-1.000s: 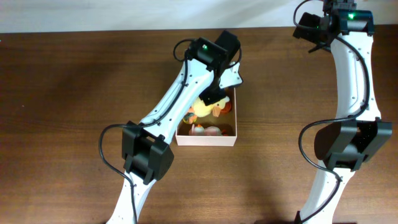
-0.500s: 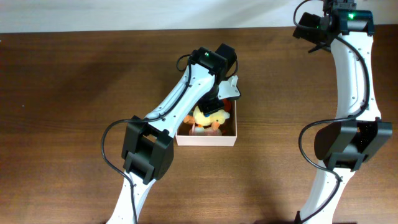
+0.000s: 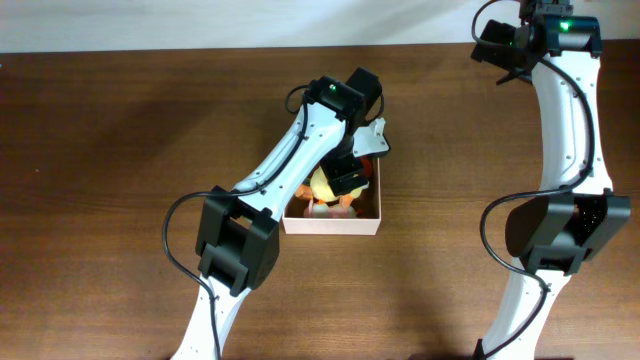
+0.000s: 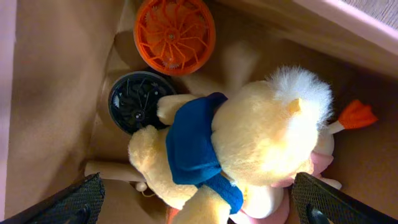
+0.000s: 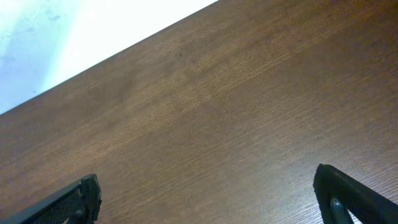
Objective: Pack container
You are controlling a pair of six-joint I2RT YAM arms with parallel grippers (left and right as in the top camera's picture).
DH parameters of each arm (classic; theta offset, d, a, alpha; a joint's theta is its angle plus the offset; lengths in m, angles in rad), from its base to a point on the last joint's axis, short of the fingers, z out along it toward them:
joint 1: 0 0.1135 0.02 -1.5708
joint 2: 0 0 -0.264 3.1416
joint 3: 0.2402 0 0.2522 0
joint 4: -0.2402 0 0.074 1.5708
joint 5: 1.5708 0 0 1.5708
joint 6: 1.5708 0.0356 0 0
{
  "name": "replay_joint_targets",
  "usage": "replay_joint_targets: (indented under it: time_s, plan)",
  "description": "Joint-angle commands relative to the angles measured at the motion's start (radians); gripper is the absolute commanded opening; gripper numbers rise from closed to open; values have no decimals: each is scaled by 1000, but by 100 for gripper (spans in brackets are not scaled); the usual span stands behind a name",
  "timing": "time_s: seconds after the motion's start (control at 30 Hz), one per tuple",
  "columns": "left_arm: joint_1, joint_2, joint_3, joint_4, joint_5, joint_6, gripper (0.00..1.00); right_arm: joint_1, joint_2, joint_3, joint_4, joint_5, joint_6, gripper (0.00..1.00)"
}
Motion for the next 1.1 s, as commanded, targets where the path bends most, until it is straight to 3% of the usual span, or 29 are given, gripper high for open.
replay_joint_targets:
  time_s: [0.0, 0.43, 0.47, 0.5, 0.57, 0.6, 0.63, 1.07]
  plan:
    - [8, -9, 24, 2, 19, 8, 99, 5, 8, 1, 1, -2, 12, 99]
    - [3, -9, 87, 44, 86, -15, 99, 5, 8, 1, 1, -2, 12, 99]
    - [3, -9, 87, 43, 86, -15, 96, 5, 8, 1, 1, -2, 12, 99]
    - [2, -9, 87, 40, 87, -15, 79, 5, 8, 1, 1, -2, 12, 99]
    - [2, -9, 87, 27, 86, -16, 22, 5, 8, 1, 1, -2, 12, 99]
    - [2, -9, 87, 13, 85, -29, 7, 5, 8, 1, 1, -2, 12, 99]
    - [2, -9, 87, 5, 85, -40, 2, 5, 8, 1, 1, -2, 12, 99]
    - [-3, -9, 86, -81, 153, -90, 2, 5, 8, 1, 1, -2, 12, 99]
